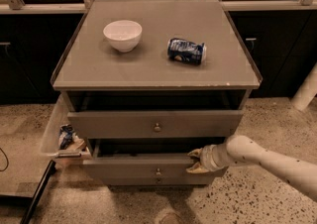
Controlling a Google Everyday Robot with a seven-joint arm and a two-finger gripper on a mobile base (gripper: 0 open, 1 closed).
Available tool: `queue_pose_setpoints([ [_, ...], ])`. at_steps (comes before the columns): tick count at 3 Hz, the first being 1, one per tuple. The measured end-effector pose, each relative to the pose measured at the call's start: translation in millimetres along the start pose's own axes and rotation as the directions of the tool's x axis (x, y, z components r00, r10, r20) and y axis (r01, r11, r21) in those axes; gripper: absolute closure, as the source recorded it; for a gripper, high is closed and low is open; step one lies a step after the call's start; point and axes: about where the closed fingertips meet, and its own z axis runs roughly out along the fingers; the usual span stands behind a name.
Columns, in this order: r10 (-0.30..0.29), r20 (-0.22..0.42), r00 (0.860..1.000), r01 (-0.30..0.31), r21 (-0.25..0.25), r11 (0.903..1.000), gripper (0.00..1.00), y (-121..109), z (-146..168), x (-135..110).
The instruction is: Open middle drawer
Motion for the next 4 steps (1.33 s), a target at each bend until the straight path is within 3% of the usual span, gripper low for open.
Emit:
queue_pose_setpoints([
  [2, 0.001, 0.019, 1.000, -0.001, -0.024, 0.9997, 0.35, -6, 6, -4],
  [3, 0.002, 0.039, 0.999, 0.000, -0.043, 0.9991, 0.38, 1, 6, -8],
  [4, -0.005, 0.076, 0.997, 0.010, -0.065, 0.9979, 0.61, 29, 0, -6],
])
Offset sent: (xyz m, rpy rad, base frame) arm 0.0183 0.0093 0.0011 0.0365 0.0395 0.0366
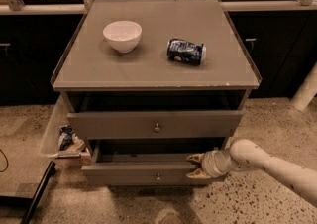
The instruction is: Open middle drawer
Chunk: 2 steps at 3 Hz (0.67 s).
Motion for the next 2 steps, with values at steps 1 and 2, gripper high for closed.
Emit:
queue_pose_setpoints([
  [1, 0.000, 0.000, 1.000, 0.000, 0.000, 1.0000, 0.84, 2, -3, -3],
  [2, -0.009, 0.000, 1.000, 0.009, 0.008, 0.9999, 1.00, 14, -10, 0],
])
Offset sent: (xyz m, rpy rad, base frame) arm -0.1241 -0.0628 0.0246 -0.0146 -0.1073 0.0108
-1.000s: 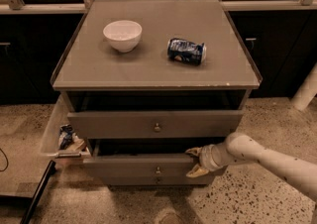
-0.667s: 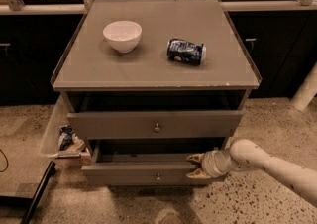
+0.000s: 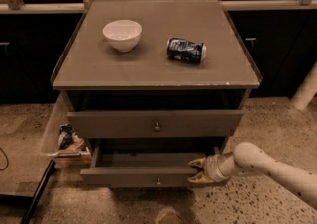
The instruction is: Open middle drawer
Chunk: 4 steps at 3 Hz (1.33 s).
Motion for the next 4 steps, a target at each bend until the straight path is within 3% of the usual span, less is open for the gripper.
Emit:
queue_pose_setpoints([
  [1, 0.000, 0.000, 1.000, 0.000, 0.000, 1.0000, 0.81, 0, 0, 0],
  [3, 0.002, 0.016, 1.000, -0.002, -0.020, 0.9998, 0.35, 1, -1, -3],
  [4, -0.008, 0.059, 0.998, 0.012, -0.053, 0.9985, 0.38, 29, -9, -1],
])
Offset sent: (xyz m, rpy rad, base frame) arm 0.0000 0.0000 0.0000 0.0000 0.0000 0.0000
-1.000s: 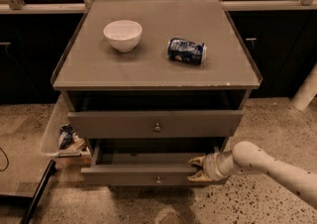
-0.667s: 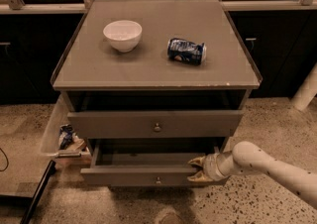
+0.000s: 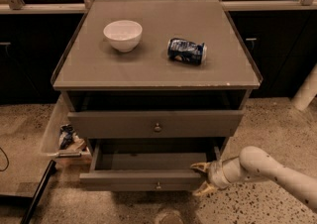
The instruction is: Open middle drawer
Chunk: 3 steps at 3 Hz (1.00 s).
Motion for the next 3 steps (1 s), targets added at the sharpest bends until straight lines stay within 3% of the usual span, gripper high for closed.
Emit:
queue_pose_setpoints([
  [1, -0.032, 0.025, 0.999, 0.032, -0.007, 0.9995, 0.61, 38, -19, 3],
  [2, -0.037, 0.026, 0.999, 0.037, -0.003, 0.9993, 0.84, 59, -28, 7],
  [3, -0.037, 0.026, 0.999, 0.037, -0.003, 0.9993, 1.00, 58, -29, 6],
])
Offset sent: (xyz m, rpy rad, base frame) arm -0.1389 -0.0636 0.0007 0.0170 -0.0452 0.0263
